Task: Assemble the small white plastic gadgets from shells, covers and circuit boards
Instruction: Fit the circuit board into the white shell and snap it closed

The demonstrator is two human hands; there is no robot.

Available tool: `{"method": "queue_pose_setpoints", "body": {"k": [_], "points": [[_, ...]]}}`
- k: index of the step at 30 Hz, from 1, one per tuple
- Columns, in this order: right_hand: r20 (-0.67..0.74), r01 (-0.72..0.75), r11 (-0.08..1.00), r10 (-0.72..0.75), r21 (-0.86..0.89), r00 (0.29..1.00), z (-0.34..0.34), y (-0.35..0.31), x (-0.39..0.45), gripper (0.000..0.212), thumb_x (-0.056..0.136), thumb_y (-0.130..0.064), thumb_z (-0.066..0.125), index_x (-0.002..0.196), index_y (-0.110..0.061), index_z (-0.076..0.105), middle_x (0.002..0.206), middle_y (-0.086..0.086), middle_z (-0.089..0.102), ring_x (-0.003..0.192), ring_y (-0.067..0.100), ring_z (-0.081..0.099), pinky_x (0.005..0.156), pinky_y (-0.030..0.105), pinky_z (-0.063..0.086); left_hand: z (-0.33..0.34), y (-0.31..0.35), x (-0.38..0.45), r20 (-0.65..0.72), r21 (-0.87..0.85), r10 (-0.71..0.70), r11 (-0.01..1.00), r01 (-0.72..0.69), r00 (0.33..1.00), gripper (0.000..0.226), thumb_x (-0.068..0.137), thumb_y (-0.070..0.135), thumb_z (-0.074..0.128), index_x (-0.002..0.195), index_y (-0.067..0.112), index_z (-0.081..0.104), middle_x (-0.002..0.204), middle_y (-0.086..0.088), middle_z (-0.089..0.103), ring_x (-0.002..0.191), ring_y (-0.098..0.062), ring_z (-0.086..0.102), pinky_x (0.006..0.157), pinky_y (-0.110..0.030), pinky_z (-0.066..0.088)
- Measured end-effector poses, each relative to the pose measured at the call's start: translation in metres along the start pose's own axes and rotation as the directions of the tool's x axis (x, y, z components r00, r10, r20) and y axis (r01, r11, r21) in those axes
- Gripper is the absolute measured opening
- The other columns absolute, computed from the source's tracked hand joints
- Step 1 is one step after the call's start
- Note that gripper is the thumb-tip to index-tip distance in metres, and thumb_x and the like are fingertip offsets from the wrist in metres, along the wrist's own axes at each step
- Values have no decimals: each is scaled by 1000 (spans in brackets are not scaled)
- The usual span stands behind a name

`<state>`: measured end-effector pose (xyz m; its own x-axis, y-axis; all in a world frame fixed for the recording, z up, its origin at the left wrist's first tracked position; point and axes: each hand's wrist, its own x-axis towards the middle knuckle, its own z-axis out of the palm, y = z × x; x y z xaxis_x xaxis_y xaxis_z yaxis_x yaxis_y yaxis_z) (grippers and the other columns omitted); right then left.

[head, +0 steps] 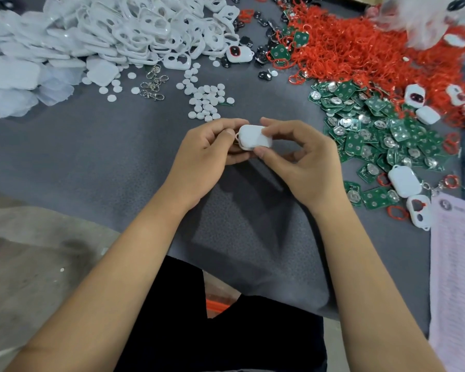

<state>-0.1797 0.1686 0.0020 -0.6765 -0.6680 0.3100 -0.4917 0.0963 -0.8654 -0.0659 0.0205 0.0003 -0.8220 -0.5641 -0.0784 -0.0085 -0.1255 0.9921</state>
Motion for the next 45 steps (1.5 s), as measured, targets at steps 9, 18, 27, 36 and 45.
{"method": "queue_pose_setpoints", "body": {"k": [9,18,27,36,45], "points": [[24,16,996,-14,-92,1000,-1,-1,-1,20,91,-15,79,110,-11,74,125,-1,71,104,11,71,70,20,57,2,-4,1,-11,64,66,996,-65,998,20,102,5,63,121,3,68,107,-7,76,99,-15,76,80,-23,61],[86,-421,841,418,340,904,5,-6,8,16,103,-16,64,110,-6,74,81,8,73,63,14,65,45,25,51,2,-4,0,-14,90,95,992,-93,995,22,103,7,63,124,4,68,112,-8,75,104,-15,75,81,-23,61],[112,-481,779,480,402,870,7,-5,11,14,102,-17,66,102,-4,74,77,4,75,68,13,71,59,25,59,1,-4,0,24,162,82,983,-84,996,30,104,8,61,132,-1,65,118,-8,73,107,-12,74,83,-21,60],[73,-469,784,484,407,872,9,-8,10,16,103,-14,63,99,-1,71,74,5,73,62,12,68,60,25,60,0,-1,6,160,178,-26,984,-3,987,20,109,19,54,117,11,71,102,-3,79,97,-14,77,81,-21,61],[95,-456,795,459,400,883,11,-7,9,20,103,-18,64,107,0,71,78,6,75,66,15,72,61,26,60,4,-1,5,98,236,-1,972,-22,995,28,110,15,50,118,-5,68,96,-12,75,83,-14,77,72,-22,61]]}}
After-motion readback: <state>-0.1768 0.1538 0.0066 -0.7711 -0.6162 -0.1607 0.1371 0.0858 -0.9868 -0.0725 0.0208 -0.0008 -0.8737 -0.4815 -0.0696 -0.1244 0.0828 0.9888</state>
